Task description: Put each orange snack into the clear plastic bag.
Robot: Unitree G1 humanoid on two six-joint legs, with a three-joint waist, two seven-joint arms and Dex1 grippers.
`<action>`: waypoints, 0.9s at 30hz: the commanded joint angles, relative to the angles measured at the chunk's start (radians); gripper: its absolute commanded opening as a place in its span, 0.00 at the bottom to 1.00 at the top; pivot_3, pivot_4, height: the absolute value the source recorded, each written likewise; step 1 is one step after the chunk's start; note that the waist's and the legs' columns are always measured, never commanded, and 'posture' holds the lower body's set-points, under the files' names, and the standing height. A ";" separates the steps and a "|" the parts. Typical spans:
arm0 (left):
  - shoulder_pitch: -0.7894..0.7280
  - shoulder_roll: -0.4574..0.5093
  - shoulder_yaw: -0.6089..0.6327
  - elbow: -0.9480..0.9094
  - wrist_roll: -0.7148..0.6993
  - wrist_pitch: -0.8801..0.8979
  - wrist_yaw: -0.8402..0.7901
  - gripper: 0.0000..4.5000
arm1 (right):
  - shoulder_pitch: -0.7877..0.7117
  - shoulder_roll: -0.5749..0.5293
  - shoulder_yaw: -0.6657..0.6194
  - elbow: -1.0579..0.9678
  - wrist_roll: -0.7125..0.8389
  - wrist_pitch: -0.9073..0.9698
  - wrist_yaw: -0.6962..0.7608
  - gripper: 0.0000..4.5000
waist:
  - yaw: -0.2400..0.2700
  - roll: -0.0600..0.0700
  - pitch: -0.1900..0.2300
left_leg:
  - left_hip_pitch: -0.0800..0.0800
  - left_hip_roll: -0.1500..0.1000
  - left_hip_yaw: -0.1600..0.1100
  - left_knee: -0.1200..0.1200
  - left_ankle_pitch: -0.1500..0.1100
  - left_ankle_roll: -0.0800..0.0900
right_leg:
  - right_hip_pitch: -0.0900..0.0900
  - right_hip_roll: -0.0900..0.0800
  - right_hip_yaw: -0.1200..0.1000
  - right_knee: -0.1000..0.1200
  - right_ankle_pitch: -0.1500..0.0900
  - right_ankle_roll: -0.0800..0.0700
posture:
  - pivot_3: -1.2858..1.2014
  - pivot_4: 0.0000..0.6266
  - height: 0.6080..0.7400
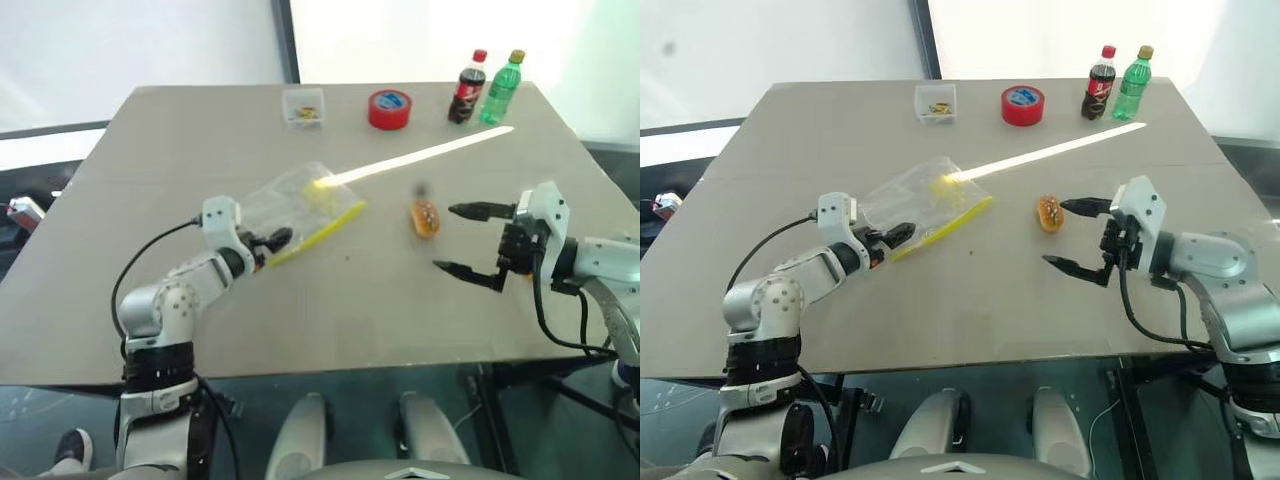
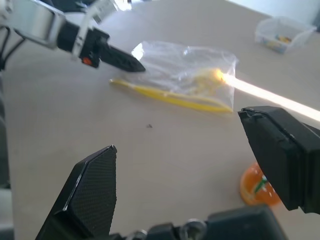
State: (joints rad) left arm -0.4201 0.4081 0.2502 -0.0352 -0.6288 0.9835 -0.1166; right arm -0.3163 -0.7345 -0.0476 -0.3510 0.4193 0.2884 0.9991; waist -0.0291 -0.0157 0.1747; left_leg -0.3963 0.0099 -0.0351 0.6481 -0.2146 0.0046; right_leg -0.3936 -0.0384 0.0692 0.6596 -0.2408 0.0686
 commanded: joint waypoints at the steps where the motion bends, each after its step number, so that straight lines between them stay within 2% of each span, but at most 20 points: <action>1: 0.019 0.025 -0.012 0.121 0.082 -0.012 0.003 0.98 | -0.032 0.013 -0.014 -0.069 0.078 0.063 -0.018 1.00 | -0.003 0.001 -0.002 | 0.000 0.000 0.000 0.000 0.000 0.000 | 0.000 0.000 0.000 0.000 0.000 0.000 | 0.52 0.24 1.00; 2: 0.015 0.027 -0.011 0.128 0.086 -0.019 -0.002 0.98 | -0.035 0.014 -0.011 -0.075 0.079 0.074 -0.025 1.00 | -0.005 0.002 -0.002 | 0.001 0.000 0.000 0.000 0.000 0.000 | 0.001 0.000 0.000 0.000 0.000 0.000 | 0.52 0.24 1.00; 11: 0.004 0.020 0.001 0.138 0.114 -0.046 -0.031 0.07 | -0.045 0.005 0.009 -0.072 0.040 0.094 -0.052 1.00 | -0.007 0.003 -0.003 | 0.000 0.000 0.000 0.000 0.000 0.000 | 0.001 0.000 0.000 -0.001 0.000 0.000 | 0.52 0.24 1.00; 12: 0.007 0.020 0.002 0.132 0.114 -0.047 -0.038 0.01 | -0.046 0.006 0.012 -0.069 0.036 0.093 -0.053 1.00 | -0.007 0.003 -0.003 | 0.000 0.000 0.000 0.000 0.000 0.000 | 0.000 0.000 0.000 -0.001 0.000 0.000 | 0.52 0.24 1.00; 19: 0.048 0.026 0.048 0.003 0.009 -0.005 -0.161 0.01 | -0.075 0.019 0.113 -0.005 -0.129 0.044 -0.099 1.00 | -0.008 0.001 -0.002 | -0.003 0.000 0.000 -0.002 0.000 0.000 | -0.002 -0.001 0.000 -0.003 0.000 0.000 | 0.52 0.24 1.00; 27: 0.067 0.074 0.125 -0.145 -0.138 0.167 -0.202 0.01 | -0.131 0.127 0.199 0.077 -0.183 0.013 -0.123 1.00 | -0.009 -0.008 0.004 | -0.005 0.000 -0.001 -0.006 0.000 0.000 | -0.005 -0.001 -0.001 -0.005 0.004 0.000 | 0.52 0.24 1.00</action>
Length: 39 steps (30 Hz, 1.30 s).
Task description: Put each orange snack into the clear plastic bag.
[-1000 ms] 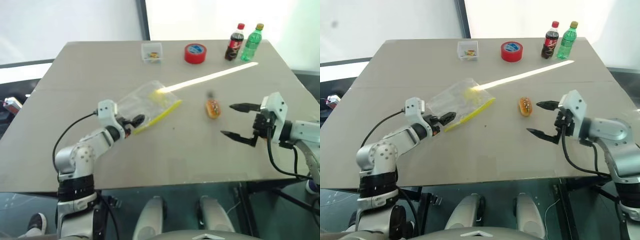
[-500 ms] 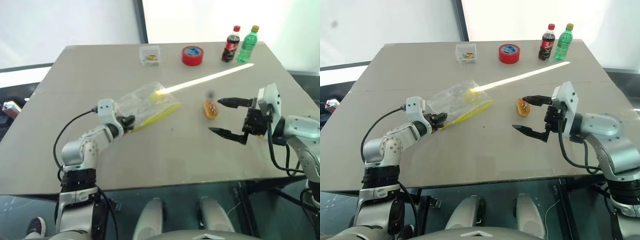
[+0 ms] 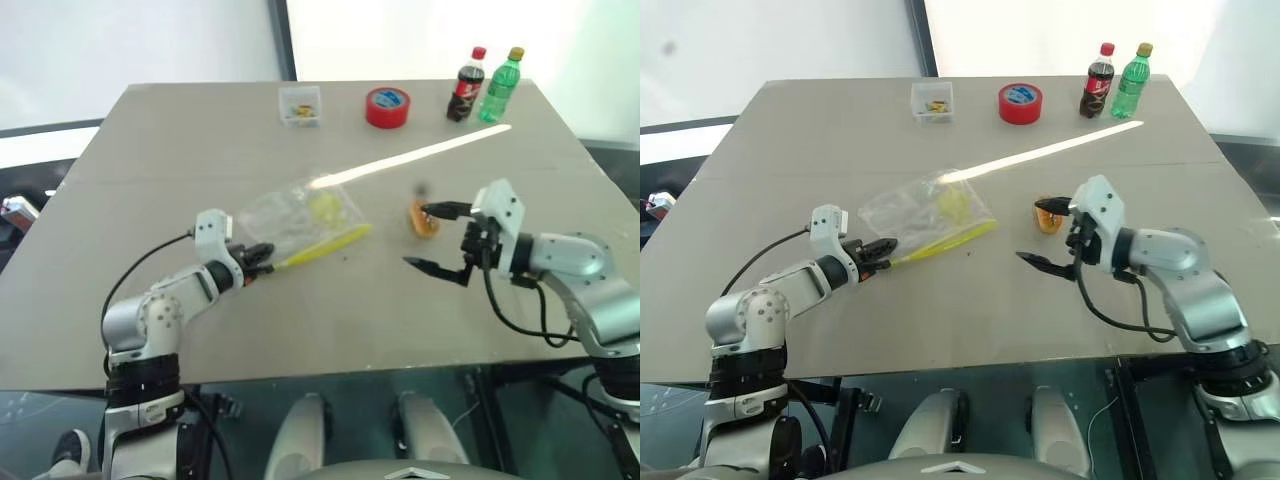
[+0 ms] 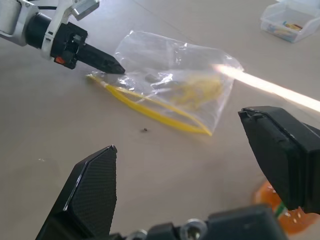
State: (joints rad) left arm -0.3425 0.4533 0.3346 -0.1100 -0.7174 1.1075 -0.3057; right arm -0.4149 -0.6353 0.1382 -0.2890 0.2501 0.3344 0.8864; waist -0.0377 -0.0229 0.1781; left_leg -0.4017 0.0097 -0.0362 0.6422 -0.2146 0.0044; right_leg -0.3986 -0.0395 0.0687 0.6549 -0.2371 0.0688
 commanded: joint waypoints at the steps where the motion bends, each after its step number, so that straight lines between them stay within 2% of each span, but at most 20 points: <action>1: -0.016 0.033 0.046 -0.075 -0.058 0.054 -0.010 0.01 | -0.041 0.041 0.027 0.031 -0.024 -0.040 -0.007 1.00 | -0.001 -0.001 0.001 | 0.000 0.000 0.000 0.000 0.000 0.000 | 0.000 0.000 0.000 0.000 0.000 0.000 | 0.52 0.24 1.00; 11: -0.057 -0.005 0.055 -0.110 -0.127 0.138 0.018 0.01 | -0.184 0.161 0.191 0.303 -0.257 -0.218 -0.056 1.00 | -0.001 -0.002 0.001 | 0.000 0.000 0.000 -0.005 0.000 0.000 | 0.000 0.000 0.000 -0.005 0.001 -0.001 | 0.52 0.24 1.00; 21: -0.057 -0.014 0.058 -0.115 -0.151 0.168 0.026 0.01 | -0.238 0.223 0.229 0.470 -0.385 -0.324 -0.110 1.00 | -0.001 -0.002 0.001 | 0.000 0.000 -0.001 -0.008 -0.001 -0.003 | 0.000 -0.001 -0.001 -0.009 0.001 -0.001 | 0.52 0.24 1.00; 24: -0.058 -0.012 0.059 -0.111 -0.154 0.171 0.025 0.00 | -0.244 0.227 0.223 0.491 -0.401 -0.337 -0.122 0.80 | -0.001 -0.002 0.001 | -0.001 0.000 -0.001 -0.008 -0.002 -0.003 | 0.000 -0.001 -0.001 -0.010 0.001 -0.001 | 0.52 0.24 1.00; 28: -0.057 -0.009 0.057 -0.110 -0.159 0.178 0.021 0.00 | -0.245 0.234 0.217 0.498 -0.407 -0.342 -0.129 0.40 | -0.001 -0.002 0.001 | 0.000 0.000 -0.001 -0.008 -0.002 -0.003 | 0.000 -0.001 -0.001 -0.010 0.001 -0.001 | 0.52 0.24 1.00; 31: -0.054 -0.005 0.056 -0.103 -0.159 0.174 0.018 0.00 | -0.241 0.238 0.213 0.493 -0.408 -0.339 -0.134 0.06 | -0.002 -0.002 0.001 | -0.001 0.000 -0.001 -0.008 -0.002 -0.003 | 0.000 -0.001 -0.001 -0.010 0.001 -0.001 | 0.52 0.24 1.00; 32: -0.053 -0.004 0.056 -0.102 -0.160 0.174 0.018 0.00 | -0.239 0.239 0.211 0.492 -0.409 -0.336 -0.138 0.01 | -0.002 -0.002 0.001 | -0.001 0.000 -0.001 -0.008 -0.002 -0.003 | 0.000 -0.001 -0.001 -0.010 0.001 -0.001 | 0.52 0.24 1.00; 37: -0.055 -0.001 0.054 -0.098 -0.164 0.174 0.018 0.00 | -0.236 0.244 0.205 0.499 -0.410 -0.331 -0.149 0.01 | -0.002 -0.002 0.001 | -0.001 0.000 -0.001 -0.008 -0.002 -0.003 | 0.000 -0.001 -0.001 -0.010 0.001 -0.001 | 0.52 0.24 1.00; 39: -0.043 0.029 0.005 -0.111 -0.111 0.110 -0.012 0.00 | -0.237 0.267 0.183 0.493 -0.386 -0.284 -0.166 0.01 | -0.002 -0.002 0.001 | 0.000 0.000 -0.001 -0.008 -0.002 -0.003 | 0.000 -0.001 -0.001 -0.010 0.001 -0.001 | 0.52 0.24 1.00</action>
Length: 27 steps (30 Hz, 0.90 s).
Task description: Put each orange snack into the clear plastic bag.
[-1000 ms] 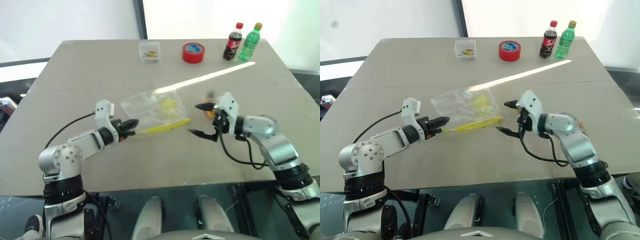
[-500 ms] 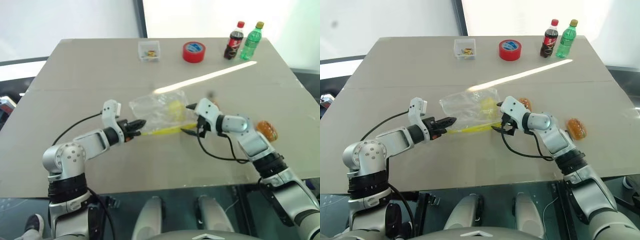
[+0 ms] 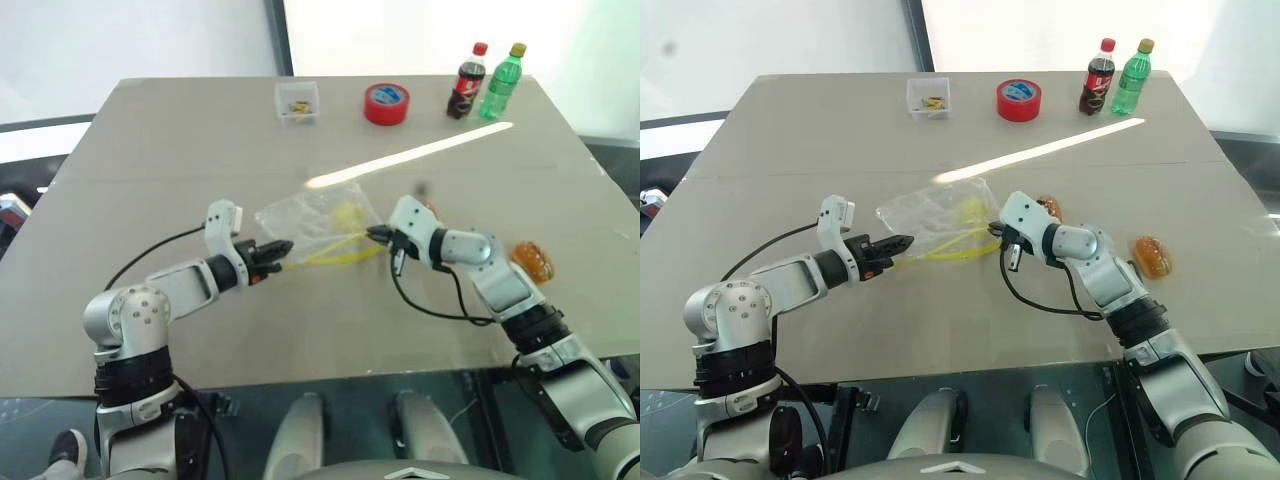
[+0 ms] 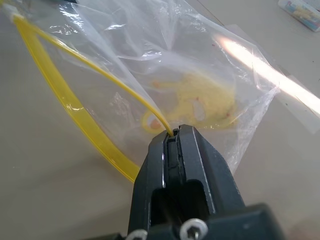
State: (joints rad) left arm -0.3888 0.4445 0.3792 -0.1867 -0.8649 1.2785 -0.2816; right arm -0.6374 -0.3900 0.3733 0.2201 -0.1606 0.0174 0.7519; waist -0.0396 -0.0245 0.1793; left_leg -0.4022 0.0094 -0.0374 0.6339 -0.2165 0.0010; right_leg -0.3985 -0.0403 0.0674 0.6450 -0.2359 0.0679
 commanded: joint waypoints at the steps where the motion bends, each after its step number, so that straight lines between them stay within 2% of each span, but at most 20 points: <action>1: 0.010 0.051 -0.059 -0.044 0.050 -0.086 -0.057 0.00 | -0.013 0.037 -0.064 -0.028 0.049 0.073 -0.026 0.01 | -0.001 0.000 0.000 | 0.000 0.000 0.000 0.000 0.000 0.000 | 0.000 0.000 0.000 0.000 0.000 0.000 | 0.52 0.24 1.00; 4: 0.020 0.069 -0.089 -0.061 0.058 -0.135 -0.106 0.00 | -0.009 0.065 -0.085 -0.061 0.090 0.148 -0.015 0.01 | -0.001 0.000 0.000 | 0.000 0.000 0.000 0.000 0.000 0.000 | 0.000 0.000 0.000 0.000 0.000 0.000 | 0.52 0.24 1.00; 7: 0.026 0.061 -0.118 -0.068 0.110 -0.213 -0.102 0.21 | -0.007 0.090 -0.109 -0.090 0.127 0.206 -0.027 0.00 | 0.000 0.000 0.000 | 0.000 0.000 0.000 0.000 0.000 0.000 | 0.000 0.000 0.000 0.000 0.000 0.000 | 0.52 0.24 1.00; 9: 0.027 0.070 -0.143 -0.063 0.174 -0.288 -0.096 0.38 | -0.002 0.100 -0.126 -0.106 0.152 0.253 -0.025 0.00 | 0.001 0.000 0.000 | 0.000 0.000 0.000 0.000 0.000 0.000 | 0.000 0.000 0.000 0.000 0.000 0.000 | 0.52 0.24 1.00; 17: -0.017 0.144 -0.205 0.005 0.465 -0.632 -0.078 0.38 | -0.034 0.116 -0.182 -0.146 0.188 0.449 -0.086 0.00 | 0.002 0.000 0.000 | -0.001 0.000 0.000 -0.001 0.000 0.000 | -0.001 0.000 0.000 -0.001 0.000 0.000 | 0.52 0.24 1.00; 20: -0.041 0.152 -0.213 0.035 0.536 -0.672 -0.046 0.38 | -0.060 0.118 -0.195 -0.131 0.170 0.472 -0.132 0.00 | 0.001 0.001 0.000 | -0.004 0.000 0.001 -0.001 0.000 0.000 | -0.005 0.000 0.000 0.000 0.000 0.000 | 0.52 0.24 1.00; 22: -0.054 0.148 -0.225 0.032 0.564 -0.681 -0.045 0.38 | -0.074 0.116 -0.202 -0.119 0.167 0.465 -0.150 0.00 | 0.001 0.001 0.000 | -0.014 0.000 0.000 0.001 0.000 0.000 | -0.015 0.000 0.000 0.002 0.001 0.000 | 0.52 0.24 1.00; 27: -0.062 0.156 -0.294 -0.003 0.646 -0.790 -0.081 0.38 | -0.088 0.105 -0.199 -0.110 0.162 0.456 -0.160 0.00 | 0.002 0.001 0.000 | -0.017 -0.001 0.001 0.000 0.000 0.000 | -0.017 -0.001 0.000 0.001 0.001 0.000 | 0.52 0.24 1.00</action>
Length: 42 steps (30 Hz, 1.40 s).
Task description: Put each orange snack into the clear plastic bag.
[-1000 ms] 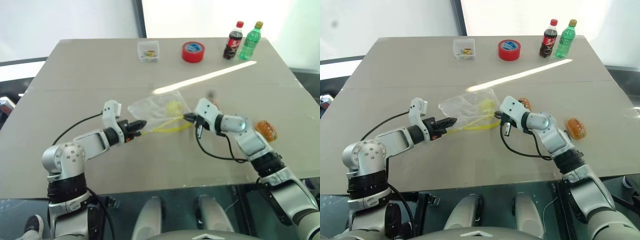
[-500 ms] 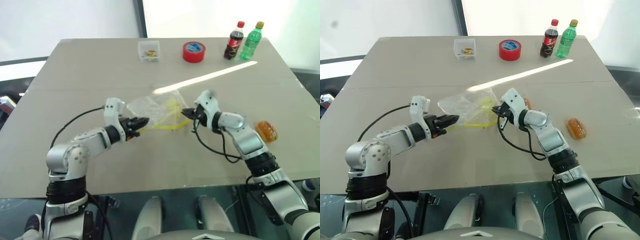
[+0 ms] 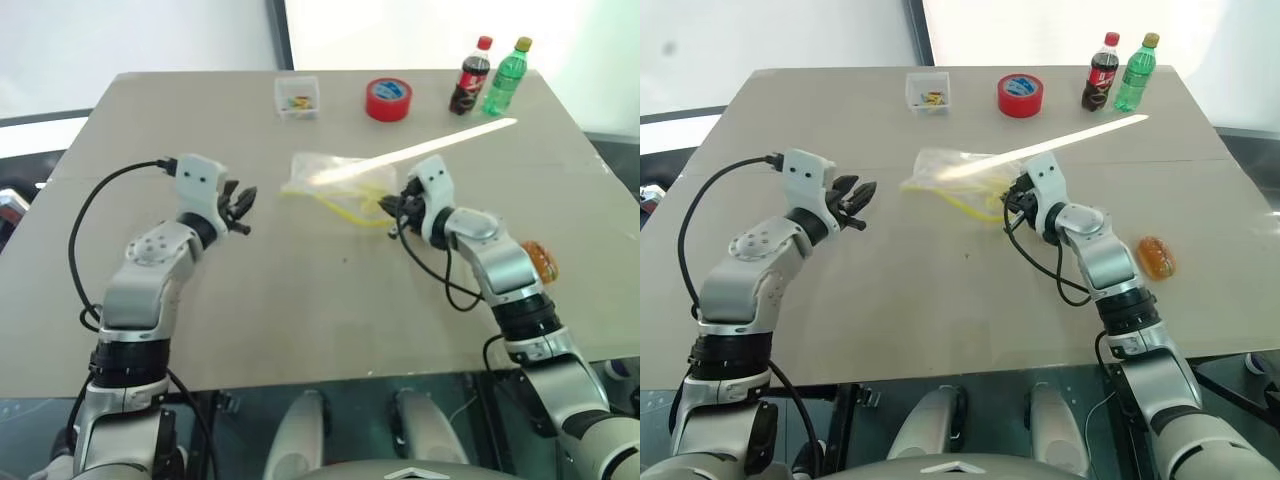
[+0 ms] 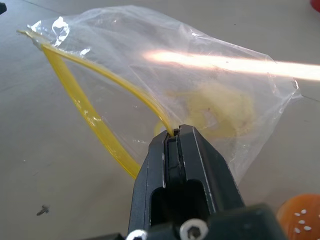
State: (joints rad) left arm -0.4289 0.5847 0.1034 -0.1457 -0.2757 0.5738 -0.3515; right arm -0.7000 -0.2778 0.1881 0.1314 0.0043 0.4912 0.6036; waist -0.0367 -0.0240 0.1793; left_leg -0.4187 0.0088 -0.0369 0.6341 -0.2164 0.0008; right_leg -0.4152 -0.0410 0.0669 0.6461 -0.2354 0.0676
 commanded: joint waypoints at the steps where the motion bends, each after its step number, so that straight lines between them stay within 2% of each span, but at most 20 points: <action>1: -0.020 0.024 -0.030 -0.035 0.082 -0.120 -0.016 0.38 | -0.027 -0.007 -0.011 -0.020 -0.005 -0.019 -0.015 0.00 | -0.001 0.000 0.000 | 0.000 0.000 0.000 0.000 0.000 0.000 | 0.000 0.000 0.000 -0.001 0.000 0.000 | 0.52 0.24 1.00; 5: -0.008 0.076 -0.127 -0.025 0.207 -0.281 -0.078 0.38 | -0.036 0.002 -0.001 -0.026 -0.008 -0.020 -0.019 0.00 | -0.003 0.000 0.000 | 0.000 0.000 0.001 0.000 0.000 0.000 | 0.000 0.000 0.000 0.000 0.000 0.000 | 0.52 0.24 1.00; 13: -0.059 0.108 -0.245 0.117 0.401 -0.450 -0.106 0.38 | -0.041 -0.005 0.035 -0.063 -0.020 -0.034 0.014 0.00 | -0.003 0.000 0.000 | 0.000 0.000 0.001 0.000 0.000 0.000 | 0.000 0.000 0.000 0.001 0.000 0.000 | 0.52 0.24 1.00; 21: -0.083 0.091 -0.252 0.210 0.452 -0.515 -0.123 0.38 | -0.033 -0.002 0.048 -0.115 -0.016 -0.016 0.037 0.00 | -0.003 0.000 0.000 | 0.000 0.000 0.001 0.000 0.000 0.001 | 0.000 0.000 0.000 0.001 0.000 0.000 | 0.52 0.24 1.00; 30: -0.090 0.060 -0.245 0.219 0.449 -0.558 -0.145 0.38 | -0.027 0.001 0.054 -0.126 -0.019 -0.014 0.039 0.00 | -0.003 0.000 0.000 | 0.000 0.000 0.000 0.001 0.000 0.001 | 0.000 0.000 0.000 0.004 0.000 0.000 | 0.52 0.24 1.00; 31: -0.089 0.057 -0.240 0.217 0.443 -0.558 -0.149 0.27 | -0.026 0.001 0.055 -0.126 -0.020 -0.015 0.039 0.00 | -0.003 0.000 0.000 | 0.000 0.000 0.001 0.002 0.000 0.001 | 0.000 0.000 0.000 0.004 0.000 0.000 | 0.52 0.24 1.00; 32: -0.088 0.056 -0.236 0.216 0.440 -0.556 -0.154 0.21 | -0.026 0.002 0.057 -0.127 -0.020 -0.017 0.040 0.00 | -0.003 0.000 0.000 | 0.000 0.000 0.000 0.002 0.000 0.001 | 0.000 0.000 0.000 0.004 0.000 0.000 | 0.52 0.24 1.00; 34: -0.086 0.054 -0.232 0.215 0.439 -0.550 -0.158 0.01 | -0.025 0.003 0.060 -0.130 -0.018 -0.017 0.041 0.00 | -0.004 0.000 0.000 | 0.001 0.000 0.001 0.002 0.000 0.001 | 0.000 0.000 0.000 0.005 0.000 0.000 | 0.52 0.24 1.00; 37: -0.081 0.055 -0.229 0.214 0.448 -0.541 -0.154 0.01 | -0.020 -0.003 0.061 -0.140 -0.010 -0.011 0.053 0.00 | -0.004 0.000 0.000 | 0.001 0.000 0.000 0.003 0.000 0.001 | 0.000 0.000 0.000 0.007 0.000 0.000 | 0.52 0.24 1.00; 39: -0.079 0.052 -0.228 0.214 0.450 -0.529 -0.153 0.00 | -0.018 -0.018 0.055 -0.151 -0.012 -0.012 0.058 0.13 | -0.004 0.000 0.000 | 0.001 0.000 0.000 0.003 0.000 0.001 | 0.000 0.000 0.000 0.007 0.000 0.000 | 0.52 0.24 1.00; 41: -0.076 0.050 -0.227 0.210 0.450 -0.520 -0.154 0.00 | -0.015 -0.028 0.044 -0.162 -0.009 -0.024 0.056 0.31 | -0.004 0.000 0.000 | 0.001 0.000 0.000 0.004 0.000 0.001 | 0.000 0.000 0.000 0.008 0.000 0.000 | 0.52 0.24 1.00; 42: -0.074 0.048 -0.226 0.207 0.449 -0.514 -0.154 0.00 | -0.012 -0.033 0.029 -0.173 -0.010 -0.049 0.042 0.43 | -0.004 0.000 0.000 | 0.001 0.000 0.000 0.004 0.000 0.001 | 0.000 0.000 0.000 0.009 0.000 0.000 | 0.52 0.24 1.00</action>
State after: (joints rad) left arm -0.5011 0.6352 -0.1546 0.0920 0.1743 0.0574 -0.5075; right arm -0.7115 -0.3035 0.2535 0.0173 -0.0157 0.4803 0.6572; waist -0.0405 -0.0239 0.1793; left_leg -0.4175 0.0085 -0.0367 0.6387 -0.2163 0.0013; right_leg -0.4155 -0.0406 0.0666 0.6552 -0.2355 0.0678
